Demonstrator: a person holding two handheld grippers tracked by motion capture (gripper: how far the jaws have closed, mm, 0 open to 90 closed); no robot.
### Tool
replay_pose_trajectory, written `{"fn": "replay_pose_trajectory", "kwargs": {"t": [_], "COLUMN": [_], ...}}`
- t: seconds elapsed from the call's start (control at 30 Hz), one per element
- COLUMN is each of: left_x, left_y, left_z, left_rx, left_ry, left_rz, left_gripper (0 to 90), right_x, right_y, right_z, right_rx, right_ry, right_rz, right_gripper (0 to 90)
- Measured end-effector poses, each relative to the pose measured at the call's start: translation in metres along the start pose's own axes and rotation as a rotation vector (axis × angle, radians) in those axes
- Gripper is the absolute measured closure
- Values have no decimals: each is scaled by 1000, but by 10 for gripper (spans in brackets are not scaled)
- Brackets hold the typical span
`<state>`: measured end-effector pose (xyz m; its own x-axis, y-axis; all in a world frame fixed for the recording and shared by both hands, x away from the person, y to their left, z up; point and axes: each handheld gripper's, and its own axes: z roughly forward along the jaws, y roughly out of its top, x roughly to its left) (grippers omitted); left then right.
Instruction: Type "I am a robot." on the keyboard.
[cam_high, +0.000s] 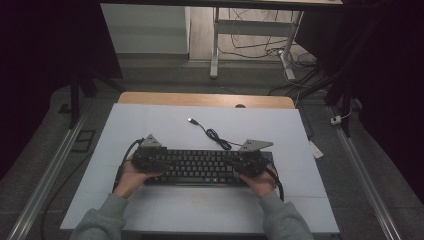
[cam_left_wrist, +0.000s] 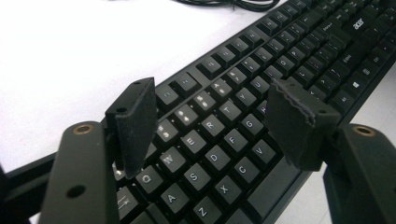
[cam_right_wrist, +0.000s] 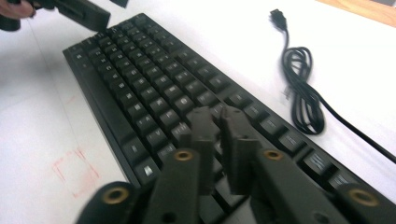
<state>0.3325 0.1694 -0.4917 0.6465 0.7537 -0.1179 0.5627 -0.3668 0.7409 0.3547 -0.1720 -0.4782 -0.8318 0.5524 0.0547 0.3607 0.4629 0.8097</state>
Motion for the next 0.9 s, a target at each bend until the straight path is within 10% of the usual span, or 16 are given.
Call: {"fn": "replay_pose_trajectory", "kwargs": {"t": [0.9], "left_x": [1], "left_y": [-1], "left_z": [0], "left_rx": [4], "left_ry": [5], "left_rz": [8], "left_gripper": [338], "right_x": [19], "right_y": [19], "right_z": [80], "right_rx": [93], "right_ry": [44], "right_rz": [-51], "right_gripper": [896]}}
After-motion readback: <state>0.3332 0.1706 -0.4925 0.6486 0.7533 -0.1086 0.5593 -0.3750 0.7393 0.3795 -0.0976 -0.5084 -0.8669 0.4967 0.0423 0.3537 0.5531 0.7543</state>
